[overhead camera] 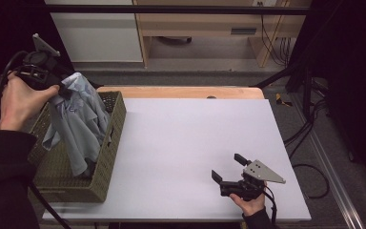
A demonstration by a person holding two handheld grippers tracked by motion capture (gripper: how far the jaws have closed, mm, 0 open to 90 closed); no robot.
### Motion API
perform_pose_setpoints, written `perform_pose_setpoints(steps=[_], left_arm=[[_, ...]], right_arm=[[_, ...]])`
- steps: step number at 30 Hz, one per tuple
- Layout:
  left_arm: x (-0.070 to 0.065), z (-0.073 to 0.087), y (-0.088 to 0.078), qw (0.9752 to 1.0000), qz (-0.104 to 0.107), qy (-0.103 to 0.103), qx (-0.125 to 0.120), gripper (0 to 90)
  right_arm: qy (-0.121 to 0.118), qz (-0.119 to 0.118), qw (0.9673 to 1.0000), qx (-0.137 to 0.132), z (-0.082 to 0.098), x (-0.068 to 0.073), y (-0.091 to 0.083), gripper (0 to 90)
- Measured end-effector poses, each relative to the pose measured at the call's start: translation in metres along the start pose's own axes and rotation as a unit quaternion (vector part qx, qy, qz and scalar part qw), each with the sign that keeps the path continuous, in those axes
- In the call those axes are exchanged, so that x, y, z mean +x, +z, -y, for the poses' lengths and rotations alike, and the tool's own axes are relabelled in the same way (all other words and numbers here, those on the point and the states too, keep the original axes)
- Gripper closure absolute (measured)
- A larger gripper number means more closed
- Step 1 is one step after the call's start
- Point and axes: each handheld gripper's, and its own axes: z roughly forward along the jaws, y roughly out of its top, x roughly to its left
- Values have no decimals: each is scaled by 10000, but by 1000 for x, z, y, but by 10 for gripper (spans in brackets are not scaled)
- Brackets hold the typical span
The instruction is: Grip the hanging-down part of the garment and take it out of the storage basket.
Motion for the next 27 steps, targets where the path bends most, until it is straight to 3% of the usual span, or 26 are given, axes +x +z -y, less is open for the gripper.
perform_pose_setpoints(steps=[9, 15, 21, 27], left_arm=[[0, -2, -26, 9992, 142, -51, -370, 853], [-4, -4, -37, 9992, 99, -12, -385, 852], [-8, -6, -38, 9994, 55, 50, -325, 853], [-10, -8, -37, 9996, 36, 79, -281, 852]], right_arm=[[-51, -230, 9997, -42, -11, 9, 13, 8], [-109, -513, 9986, -79, -21, 20, 27, 8], [-127, -783, 9967, -181, -37, 39, 48, 7], [-149, -1167, 9928, -244, -55, 70, 86, 12]])
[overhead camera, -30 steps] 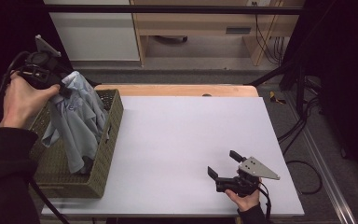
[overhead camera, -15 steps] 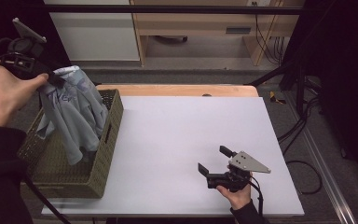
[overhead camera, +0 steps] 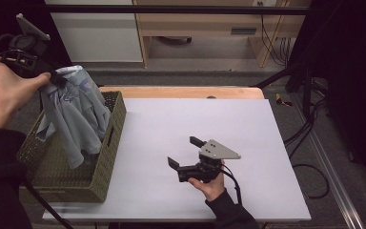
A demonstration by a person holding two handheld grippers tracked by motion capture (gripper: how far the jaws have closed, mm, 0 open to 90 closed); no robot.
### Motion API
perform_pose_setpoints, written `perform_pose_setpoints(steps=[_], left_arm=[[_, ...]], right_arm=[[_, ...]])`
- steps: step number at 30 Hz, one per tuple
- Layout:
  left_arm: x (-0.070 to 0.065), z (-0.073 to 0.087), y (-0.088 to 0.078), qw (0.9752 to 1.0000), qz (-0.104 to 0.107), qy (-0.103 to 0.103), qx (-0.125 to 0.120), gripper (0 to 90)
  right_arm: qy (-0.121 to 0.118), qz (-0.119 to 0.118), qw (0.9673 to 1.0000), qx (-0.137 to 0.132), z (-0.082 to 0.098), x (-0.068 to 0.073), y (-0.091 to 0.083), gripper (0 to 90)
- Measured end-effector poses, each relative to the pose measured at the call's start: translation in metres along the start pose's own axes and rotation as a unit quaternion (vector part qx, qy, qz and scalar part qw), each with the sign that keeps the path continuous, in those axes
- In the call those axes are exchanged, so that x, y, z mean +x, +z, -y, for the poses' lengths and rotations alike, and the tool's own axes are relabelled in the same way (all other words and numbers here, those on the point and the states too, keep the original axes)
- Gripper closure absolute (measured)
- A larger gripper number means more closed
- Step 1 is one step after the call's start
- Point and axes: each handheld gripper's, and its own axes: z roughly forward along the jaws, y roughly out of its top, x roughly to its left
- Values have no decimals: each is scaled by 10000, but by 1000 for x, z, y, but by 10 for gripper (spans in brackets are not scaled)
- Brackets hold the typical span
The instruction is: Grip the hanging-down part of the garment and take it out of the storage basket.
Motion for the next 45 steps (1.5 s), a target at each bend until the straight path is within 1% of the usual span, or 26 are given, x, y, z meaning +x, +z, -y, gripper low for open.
perform_pose_setpoints(steps=[1, 2, 3, 5, 8, 9, 10, 11, 12, 22, 23, 26, 27, 28, 29, 30, 32, 33, 34, 35, 38, 39, 40, 42, 43, 45], left_arm=[[0, 0, 0, 10000, -3, 6, 6, 852], [0, 0, 0, 10000, -14, 3, 12, 852], [0, 0, 0, 10000, -12, 11, 15, 852], [0, 0, 0, 10000, -7, 12, 14, 852], [0, 0, 1, 10000, 8, 20, 28, 852], [0, 0, 2, 10000, -2, 23, 33, 852], [0, 1, 2, 10000, -2, 22, 51, 852], [0, 1, 3, 10000, 0, 24, 61, 852], [0, 1, 4, 10000, -5, 35, 73, 852], [-1, 0, 5, 9999, 7, 71, 96, 852], [-1, 0, 5, 9999, 6, 70, 99, 852], [-1, 0, 6, 9999, 18, 76, 122, 852], [-1, 0, 6, 9999, 8, 81, 117, 852], [-1, 0, 6, 9999, 22, 80, 115, 852], [-1, 0, 6, 9999, 14, 84, 112, 852], [-1, 0, 6, 9999, 13, 83, 111, 852], [0, 1, 6, 9999, 22, 80, 117, 852], [0, 1, 6, 9999, 24, 77, 117, 852], [0, 1, 6, 9999, 15, 79, 118, 852], [0, 1, 6, 9999, 18, 82, 123, 852], [-2, 0, 7, 9999, 16, 93, 141, 852], [-2, 0, 7, 9998, 16, 101, 141, 852], [-2, 0, 8, 9998, 11, 100, 147, 852], [-3, 0, 8, 9998, 13, 117, 166, 852], [-4, 0, 8, 9998, 1, 123, 166, 852], [-6, -1, 8, 9997, -8, 146, 188, 852]], right_arm=[[0, 0, 10000, 0, 0, 0, 0, 12], [1, -34, 10000, 4, -2, 2, 5, 14], [-8, -191, 9998, 18, -7, 9, 21, 18], [-16, -210, 9998, 9, -8, 10, 25, 18], [64, -384, 9992, 16, -13, 18, 48, 23], [53, -425, 9991, 10, -14, 19, 52, 24], [98, -507, 9987, 21, -16, 23, 63, 27], [98, -507, 9987, 21, -16, 23, 63, 27], [81, -513, 9986, 20, -17, 24, 67, 28], [150, -741, 9971, 46, -26, 39, 113, 39], [124, -780, 9969, 29, -26, 41, 117, 41], [218, -863, 9960, 75, -26, 47, 131, 49], [139, -878, 9960, 51, -25, 48, 134, 51], [182, -901, 9957, 91, -26, 51, 137, 53], [111, -918, 9957, 76, -25, 52, 141, 55], [140, -945, 9954, 108, -25, 55, 145, 55], [111, -960, 9953, 81, -25, 58, 151, 58], [168, -967, 9951, 123, -26, 60, 154, 59], [130, -980, 9951, 101, -26, 61, 158, 62], [157, -991, 9949, 131, -26, 63, 161, 63], [75, -1001, 9948, 168, -26, 67, 173, 65], [70, -986, 9949, 214, -27, 70, 182, 69], [70, -986, 9949, 214, -27, 70, 182, 69], [93, -962, 9949, 282, -27, 72, 189, 72], [30, -928, 9952, 299, -27, 73, 197, 76], [21, -926, 9952, 302, -27, 73, 200, 77]])
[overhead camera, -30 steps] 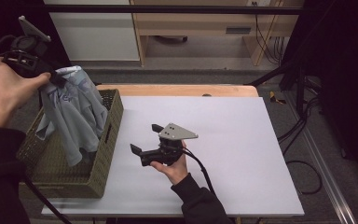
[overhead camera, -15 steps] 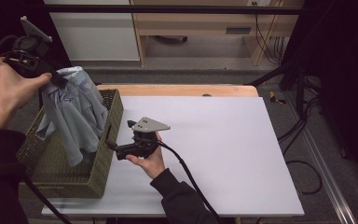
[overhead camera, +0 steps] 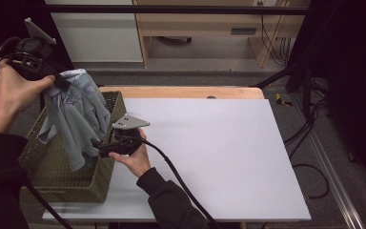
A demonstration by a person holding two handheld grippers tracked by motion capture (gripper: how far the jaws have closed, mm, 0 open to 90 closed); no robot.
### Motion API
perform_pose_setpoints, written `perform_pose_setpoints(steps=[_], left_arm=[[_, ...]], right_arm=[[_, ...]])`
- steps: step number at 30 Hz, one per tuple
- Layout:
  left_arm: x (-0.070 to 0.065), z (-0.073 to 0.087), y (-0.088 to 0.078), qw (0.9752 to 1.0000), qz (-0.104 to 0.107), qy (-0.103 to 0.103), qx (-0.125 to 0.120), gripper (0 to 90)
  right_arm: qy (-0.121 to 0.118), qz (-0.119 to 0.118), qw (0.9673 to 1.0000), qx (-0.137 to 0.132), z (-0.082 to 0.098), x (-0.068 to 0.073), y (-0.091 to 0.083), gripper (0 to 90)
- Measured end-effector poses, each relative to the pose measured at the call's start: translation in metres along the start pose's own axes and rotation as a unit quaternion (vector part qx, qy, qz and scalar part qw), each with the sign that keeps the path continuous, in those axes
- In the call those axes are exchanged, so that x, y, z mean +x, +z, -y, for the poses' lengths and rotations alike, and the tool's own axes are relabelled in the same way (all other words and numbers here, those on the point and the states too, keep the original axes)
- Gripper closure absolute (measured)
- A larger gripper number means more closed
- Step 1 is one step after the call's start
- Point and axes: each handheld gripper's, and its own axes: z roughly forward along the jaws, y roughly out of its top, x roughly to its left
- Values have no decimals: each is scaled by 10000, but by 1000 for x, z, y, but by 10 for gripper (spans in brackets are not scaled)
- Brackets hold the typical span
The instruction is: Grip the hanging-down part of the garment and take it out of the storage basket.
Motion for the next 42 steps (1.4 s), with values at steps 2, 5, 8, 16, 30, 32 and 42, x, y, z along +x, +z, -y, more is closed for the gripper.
perform_pose_setpoints(steps=[2, 5, 8, 16, 30, 32, 42], left_arm=[[-2, 0, 1, 10000, -23, 21, 19, 852], [-4, -1, 2, 10000, -15, 47, 22, 852], [-5, -1, 2, 10000, -7, 68, 41, 852], [-9, -2, 4, 9999, -41, 136, 83, 852], [2, 3, 0, 10000, -26, 31, 4, 852], [3, 5, 0, 10000, -26, 10, 4, 851], [0, 6, 5, 10000, 69, 51, 23, 852]], right_arm=[[-24, 21, 10000, 35, 0, 1, 6, 82], [69, 25, 9999, 142, 0, 4, 16, 87], [10, 11, 9998, 222, 1, 7, 27, 105], [287, 25, 9990, 342, 6, 7, 43, 519], [-39, 18, 9996, 274, -12, 0, 8, 849], [-59, 9, 9999, 115, -21, -3, -11, 849], [-372, 146, 9991, -152, -47, -12, -68, 853]])
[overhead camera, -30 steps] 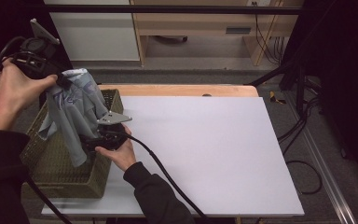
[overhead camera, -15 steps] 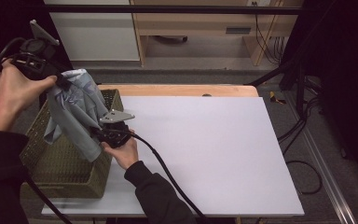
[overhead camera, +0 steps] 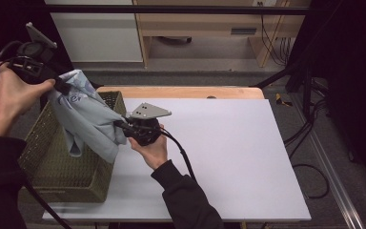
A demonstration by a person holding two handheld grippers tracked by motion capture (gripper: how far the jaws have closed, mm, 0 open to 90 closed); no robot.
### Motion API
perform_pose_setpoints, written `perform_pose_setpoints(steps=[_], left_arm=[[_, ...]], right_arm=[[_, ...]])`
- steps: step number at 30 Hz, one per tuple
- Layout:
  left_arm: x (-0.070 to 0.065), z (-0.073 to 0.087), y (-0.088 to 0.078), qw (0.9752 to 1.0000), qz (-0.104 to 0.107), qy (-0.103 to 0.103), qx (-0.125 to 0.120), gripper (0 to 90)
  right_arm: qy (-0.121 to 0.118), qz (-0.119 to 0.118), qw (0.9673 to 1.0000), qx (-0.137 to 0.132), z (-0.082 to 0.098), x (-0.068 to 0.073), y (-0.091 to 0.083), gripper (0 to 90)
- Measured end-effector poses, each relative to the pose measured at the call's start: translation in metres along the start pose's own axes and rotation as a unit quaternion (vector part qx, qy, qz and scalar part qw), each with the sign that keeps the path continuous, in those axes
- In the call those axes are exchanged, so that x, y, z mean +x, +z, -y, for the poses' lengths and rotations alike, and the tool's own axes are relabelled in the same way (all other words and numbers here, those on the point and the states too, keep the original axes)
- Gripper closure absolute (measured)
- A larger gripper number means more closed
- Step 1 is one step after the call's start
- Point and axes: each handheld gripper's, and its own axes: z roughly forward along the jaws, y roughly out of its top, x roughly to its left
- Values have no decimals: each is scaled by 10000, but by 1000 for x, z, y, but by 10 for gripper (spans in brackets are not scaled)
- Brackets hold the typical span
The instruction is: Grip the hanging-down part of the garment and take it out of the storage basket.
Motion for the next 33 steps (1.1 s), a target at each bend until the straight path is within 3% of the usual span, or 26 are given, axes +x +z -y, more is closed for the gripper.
perform_pose_setpoints(steps=[10, 14, 24, 29, 33], left_arm=[[-15, -3, 3, 9998, 132, 169, -41, 851], [-19, -3, 3, 9996, 163, 209, -44, 851], [-27, -5, 2, 9991, 272, 300, -97, 851], [-30, -5, 3, 9991, 262, 333, -87, 851], [-31, -5, 5, 9989, 296, 347, -87, 851]], right_arm=[[-249, 282, 9989, -276, -21, 0, -37, 855], [-370, 354, 9979, -401, -28, 2, -46, 855], [-420, 422, 9947, -837, -39, 5, -60, 855], [-383, 397, 9957, -745, -36, 1, -61, 855], [-317, 409, 9973, -525, -28, -6, -61, 855]])
